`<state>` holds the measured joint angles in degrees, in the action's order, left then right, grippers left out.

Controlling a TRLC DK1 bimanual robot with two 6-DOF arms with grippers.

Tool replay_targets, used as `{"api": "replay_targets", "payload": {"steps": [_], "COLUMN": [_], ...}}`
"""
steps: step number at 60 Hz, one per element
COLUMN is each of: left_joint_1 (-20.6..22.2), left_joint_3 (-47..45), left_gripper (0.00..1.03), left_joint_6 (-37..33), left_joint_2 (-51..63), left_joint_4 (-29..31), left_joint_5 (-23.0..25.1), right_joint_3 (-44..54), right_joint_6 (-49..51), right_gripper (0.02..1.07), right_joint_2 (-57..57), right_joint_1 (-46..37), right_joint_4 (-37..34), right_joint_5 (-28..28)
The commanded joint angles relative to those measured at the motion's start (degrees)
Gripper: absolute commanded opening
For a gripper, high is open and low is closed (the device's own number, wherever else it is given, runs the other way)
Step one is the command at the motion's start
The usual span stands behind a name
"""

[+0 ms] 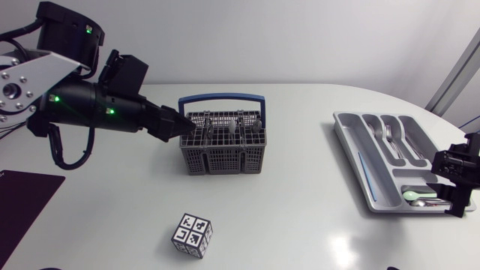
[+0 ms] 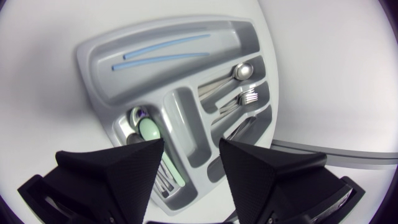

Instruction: Transfer all utensils from the basket to the drawer tray.

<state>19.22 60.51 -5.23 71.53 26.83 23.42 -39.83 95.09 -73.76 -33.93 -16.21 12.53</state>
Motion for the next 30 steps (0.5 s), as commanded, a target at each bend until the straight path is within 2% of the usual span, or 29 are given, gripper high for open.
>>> {"api": "replay_targets", "payload": {"steps": [1, 13, 30], "left_joint_1": [-0.68, -0.77, -0.24], "left_joint_3": [-2.50, -4.52, -8.66], "left_gripper": [0.66, 0.66, 0.66], "left_joint_6": [-1.44, -2.06, -2.50], "left_joint_2": [-1.21, -1.48, -1.13], "left_joint_4": [-0.99, -2.13, -6.53], "left_joint_5": [-0.57, -1.62, -3.03], "right_joint_3": [-0.86, -2.97, -11.32], "right_joint_6": [-7.90, -26.45, -52.64], "right_gripper": [0.78, 0.78, 0.78], "right_joint_2": [2.13, 3.44, -1.13], "right_joint_1": [4.58, 19.43, 38.85], "right_joint_4": [-1.46, -5.15, -10.86], "right_joint_5": [-1.28, -5.15, -5.94]}}
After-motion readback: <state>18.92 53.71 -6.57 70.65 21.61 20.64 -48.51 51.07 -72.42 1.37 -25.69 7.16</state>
